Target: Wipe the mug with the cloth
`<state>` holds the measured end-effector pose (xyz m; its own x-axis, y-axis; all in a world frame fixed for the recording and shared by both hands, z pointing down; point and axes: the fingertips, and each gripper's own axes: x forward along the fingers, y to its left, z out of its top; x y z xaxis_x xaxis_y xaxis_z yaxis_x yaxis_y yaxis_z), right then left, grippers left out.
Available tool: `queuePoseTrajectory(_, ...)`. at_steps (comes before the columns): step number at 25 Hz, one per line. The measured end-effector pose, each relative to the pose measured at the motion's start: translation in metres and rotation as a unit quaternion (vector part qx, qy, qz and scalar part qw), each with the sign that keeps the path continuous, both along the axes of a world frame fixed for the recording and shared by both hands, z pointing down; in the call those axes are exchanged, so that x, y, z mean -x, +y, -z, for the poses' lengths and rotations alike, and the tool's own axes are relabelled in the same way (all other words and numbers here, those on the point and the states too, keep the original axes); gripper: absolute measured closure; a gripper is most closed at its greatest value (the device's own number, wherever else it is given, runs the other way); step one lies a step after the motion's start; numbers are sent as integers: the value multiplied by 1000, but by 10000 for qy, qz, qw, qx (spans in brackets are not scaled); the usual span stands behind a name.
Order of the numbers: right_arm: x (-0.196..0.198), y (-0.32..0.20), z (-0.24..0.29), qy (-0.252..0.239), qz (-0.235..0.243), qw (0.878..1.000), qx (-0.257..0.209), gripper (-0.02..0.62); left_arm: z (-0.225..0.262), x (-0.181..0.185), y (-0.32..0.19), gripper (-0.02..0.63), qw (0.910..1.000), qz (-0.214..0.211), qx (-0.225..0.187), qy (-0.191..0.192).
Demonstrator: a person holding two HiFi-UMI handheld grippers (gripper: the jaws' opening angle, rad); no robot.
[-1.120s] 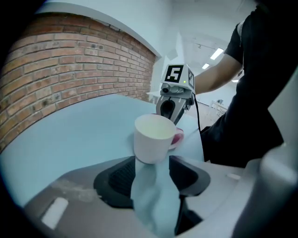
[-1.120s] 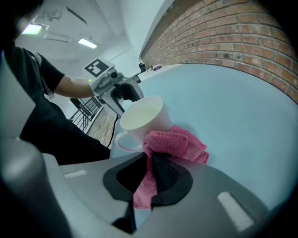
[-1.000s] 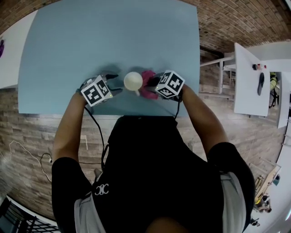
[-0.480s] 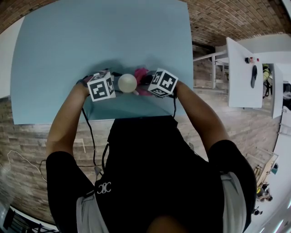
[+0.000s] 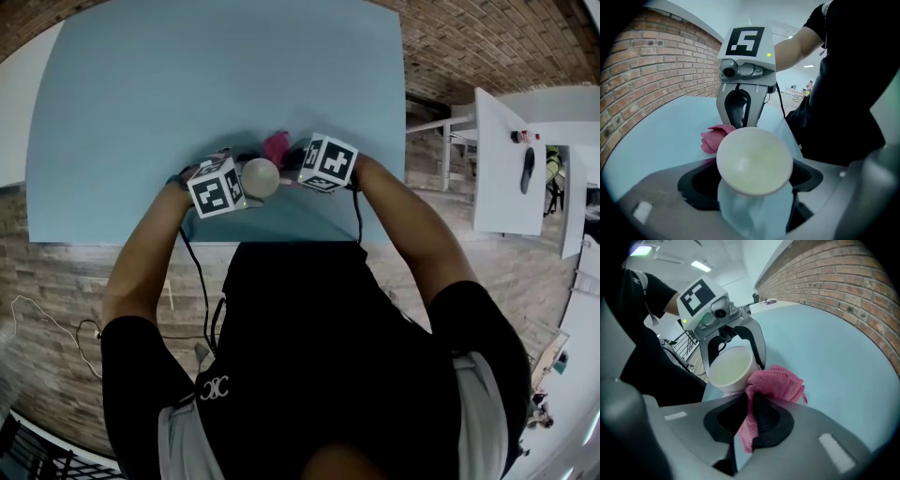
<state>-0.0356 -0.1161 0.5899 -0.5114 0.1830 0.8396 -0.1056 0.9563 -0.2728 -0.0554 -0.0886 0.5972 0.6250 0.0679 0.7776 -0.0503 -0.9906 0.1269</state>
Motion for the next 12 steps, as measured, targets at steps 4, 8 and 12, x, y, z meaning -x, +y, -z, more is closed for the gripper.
queuePoseTrajectory(4,4,-3,-1,46,115,9999,-105,560,0,2,1,156,9996,281,31,81)
queuePoseTrajectory(8,4,-15,4,-170,-216,9992,-275,558,-1,2,0,158,9975,673,-14,233)
queuePoseTrajectory(12,-15,-38,13,-427,-928,9935,-504,560,1,4,-3,158,9924,1175,-45,375)
